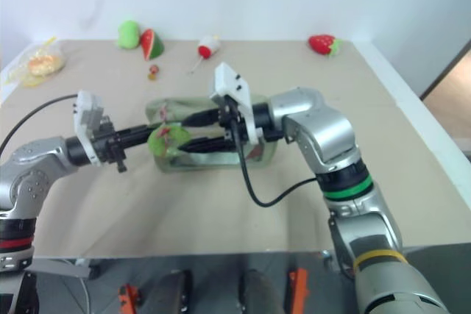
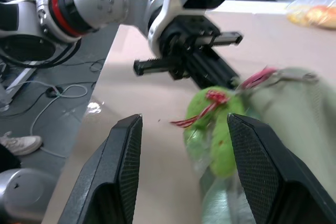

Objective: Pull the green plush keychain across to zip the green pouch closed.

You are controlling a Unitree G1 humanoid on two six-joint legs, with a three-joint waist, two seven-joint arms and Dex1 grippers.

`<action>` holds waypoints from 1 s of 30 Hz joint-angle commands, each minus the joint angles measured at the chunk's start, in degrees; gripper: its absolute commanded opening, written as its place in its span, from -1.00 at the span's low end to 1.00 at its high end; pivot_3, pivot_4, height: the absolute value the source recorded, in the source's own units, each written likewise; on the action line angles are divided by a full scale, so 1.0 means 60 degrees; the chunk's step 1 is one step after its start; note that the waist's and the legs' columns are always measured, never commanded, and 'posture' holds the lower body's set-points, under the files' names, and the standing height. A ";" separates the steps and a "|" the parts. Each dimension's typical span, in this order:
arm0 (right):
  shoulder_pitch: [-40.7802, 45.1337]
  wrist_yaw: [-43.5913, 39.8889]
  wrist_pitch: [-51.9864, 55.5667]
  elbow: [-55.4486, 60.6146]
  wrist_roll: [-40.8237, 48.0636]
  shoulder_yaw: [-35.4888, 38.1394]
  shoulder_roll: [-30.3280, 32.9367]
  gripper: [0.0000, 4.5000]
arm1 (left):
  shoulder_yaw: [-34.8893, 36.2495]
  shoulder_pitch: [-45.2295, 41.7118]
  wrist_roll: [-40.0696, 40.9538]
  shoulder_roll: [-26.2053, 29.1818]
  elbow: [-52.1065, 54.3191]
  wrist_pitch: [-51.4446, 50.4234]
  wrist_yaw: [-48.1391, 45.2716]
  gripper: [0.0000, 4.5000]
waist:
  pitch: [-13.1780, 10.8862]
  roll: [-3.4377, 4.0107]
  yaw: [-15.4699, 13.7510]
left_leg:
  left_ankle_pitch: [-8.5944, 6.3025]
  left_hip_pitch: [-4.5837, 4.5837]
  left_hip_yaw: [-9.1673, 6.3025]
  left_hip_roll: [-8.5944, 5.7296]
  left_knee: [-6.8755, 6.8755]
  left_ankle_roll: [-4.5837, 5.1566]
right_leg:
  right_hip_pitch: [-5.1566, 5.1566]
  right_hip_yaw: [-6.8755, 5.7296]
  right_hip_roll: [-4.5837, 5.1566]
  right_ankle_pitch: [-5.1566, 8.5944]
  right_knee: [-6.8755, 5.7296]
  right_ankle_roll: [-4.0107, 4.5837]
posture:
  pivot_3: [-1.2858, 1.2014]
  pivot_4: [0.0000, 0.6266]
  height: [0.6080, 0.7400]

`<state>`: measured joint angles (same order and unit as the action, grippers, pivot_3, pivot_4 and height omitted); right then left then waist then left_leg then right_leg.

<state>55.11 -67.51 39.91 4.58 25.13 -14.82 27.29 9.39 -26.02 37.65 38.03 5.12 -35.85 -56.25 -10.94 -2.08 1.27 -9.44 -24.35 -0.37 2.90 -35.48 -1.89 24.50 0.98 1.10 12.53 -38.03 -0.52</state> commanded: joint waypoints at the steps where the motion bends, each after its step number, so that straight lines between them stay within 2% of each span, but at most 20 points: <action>1: 0.0186 0.0107 -0.0340 -0.0050 -0.0303 -0.0065 0.0009 0.17 | 0.0020 0.0069 -0.0010 -0.0047 0.0105 0.0103 0.0052 -1.00 | 0.0000 0.0000 0.0000 | 0.0000 0.0000 0.0001 0.0000 0.0000 0.0000 | 0.0000 0.0000 0.0000 -0.0001 0.0000 -0.0003 | 0.03 -0.52 1.00; 9: 0.0467 0.0447 -0.0643 -0.0867 -0.1030 -0.0431 -0.0384 0.17 | 0.0055 0.0142 0.0012 -0.0044 0.0157 0.0133 0.0101 -1.00 | 0.0000 0.0000 0.0002 | 0.0000 0.0001 0.0001 0.0001 0.0001 0.0000 | 0.0001 0.0002 -0.0002 -0.0009 0.0000 -0.0014 | 0.03 -0.52 1.00; 21: 0.0682 0.0555 -0.0837 -0.1511 -0.1234 -0.0275 -0.0842 0.17 | 0.0071 0.0214 0.0068 -0.0023 0.0242 0.0079 0.0163 -1.00 | 0.0000 0.0000 0.0001 | 0.0000 0.0001 0.0000 0.0002 0.0002 0.0000 | 0.0001 -0.0001 -0.0004 -0.0010 0.0000 -0.0017 | 0.03 -0.52 1.00; 22: 0.0686 0.0563 -0.0846 -0.1539 -0.1231 -0.0256 -0.0865 -0.07 | 0.0069 0.0214 0.0063 -0.0022 0.0235 0.0082 0.0164 -1.00 | 0.0000 0.0000 0.0001 | 0.0000 0.0001 -0.0001 0.0002 0.0002 0.0000 | 0.0001 -0.0001 -0.0003 -0.0010 0.0000 -0.0017 | 0.03 -0.52 1.00; 28: 0.0647 0.0527 -0.0892 -0.1549 -0.1183 -0.0188 -0.0888 -0.96 | 0.0050 0.0219 0.0063 -0.0046 0.0236 0.0084 0.0186 -1.00 | 0.0000 0.0000 0.0001 | 0.0000 0.0001 0.0000 0.0002 0.0002 0.0000 | 0.0001 0.0000 -0.0003 -0.0013 0.0000 -0.0021 | 0.03 -0.52 1.00; 30: 0.0637 0.0540 -0.0894 -0.1545 -0.1179 -0.0175 -0.0893 -0.98 | 0.0038 0.0228 0.0064 -0.0054 0.0243 0.0089 0.0196 -1.00 | 0.0000 0.0000 0.0001 | 0.0000 0.0001 -0.0001 0.0002 0.0002 0.0000 | 0.0001 -0.0001 -0.0003 -0.0012 0.0000 -0.0021 | 0.03 -0.52 1.00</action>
<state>57.11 -64.62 35.44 -5.38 17.76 -17.90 21.98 9.73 -25.25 37.86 37.61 5.31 -35.15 -54.97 -10.94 -2.08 1.28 -9.44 -24.35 -0.37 2.91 -35.46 -1.89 24.51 0.97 1.08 12.46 -38.03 -0.64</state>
